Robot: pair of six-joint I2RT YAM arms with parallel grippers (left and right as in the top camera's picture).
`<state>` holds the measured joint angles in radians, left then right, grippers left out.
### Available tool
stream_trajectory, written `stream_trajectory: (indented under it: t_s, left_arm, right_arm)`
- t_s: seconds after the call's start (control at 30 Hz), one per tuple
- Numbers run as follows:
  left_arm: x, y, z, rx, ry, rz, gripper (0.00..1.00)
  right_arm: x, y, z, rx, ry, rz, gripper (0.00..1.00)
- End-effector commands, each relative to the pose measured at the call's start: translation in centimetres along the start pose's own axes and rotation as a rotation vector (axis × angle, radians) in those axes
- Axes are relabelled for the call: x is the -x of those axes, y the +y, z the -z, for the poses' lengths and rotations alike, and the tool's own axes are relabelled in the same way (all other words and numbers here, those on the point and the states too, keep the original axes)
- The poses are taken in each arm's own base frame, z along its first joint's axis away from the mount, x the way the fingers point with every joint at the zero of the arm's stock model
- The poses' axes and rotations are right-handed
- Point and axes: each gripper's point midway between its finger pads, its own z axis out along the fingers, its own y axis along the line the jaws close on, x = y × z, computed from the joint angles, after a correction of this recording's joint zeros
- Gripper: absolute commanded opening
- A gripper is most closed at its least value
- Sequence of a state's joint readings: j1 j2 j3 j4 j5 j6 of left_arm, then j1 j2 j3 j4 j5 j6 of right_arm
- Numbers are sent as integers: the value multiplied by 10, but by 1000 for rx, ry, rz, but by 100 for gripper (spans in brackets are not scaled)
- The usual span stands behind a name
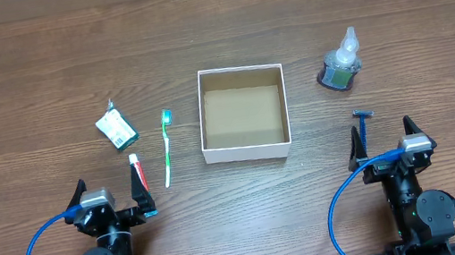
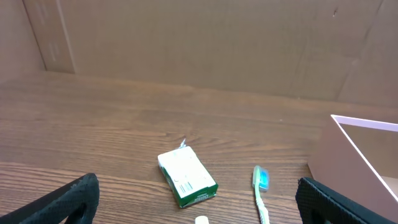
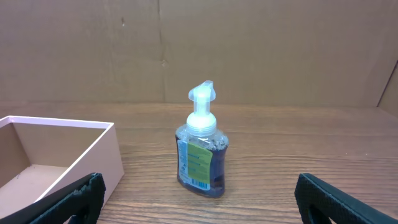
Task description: Pack container
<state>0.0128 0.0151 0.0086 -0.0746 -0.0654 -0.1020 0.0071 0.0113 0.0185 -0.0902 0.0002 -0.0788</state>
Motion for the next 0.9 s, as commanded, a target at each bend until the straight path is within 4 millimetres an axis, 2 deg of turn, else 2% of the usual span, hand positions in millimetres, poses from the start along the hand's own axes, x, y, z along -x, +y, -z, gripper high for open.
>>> stream_trajectory:
  t_s: [0.0,0.8,0.87]
  left_arm:
    - [2,2,0,10,-11,14,100]
    - [2,2,0,11,-11,14,100]
    - [1,-3,0,-15,-7,31,100]
  right_arm:
    - [-2,0,0,-1,-3,1,100]
    - [-2,0,0,-1,-3,1,100]
    - [-2,0,0,-1,-3,1,100]
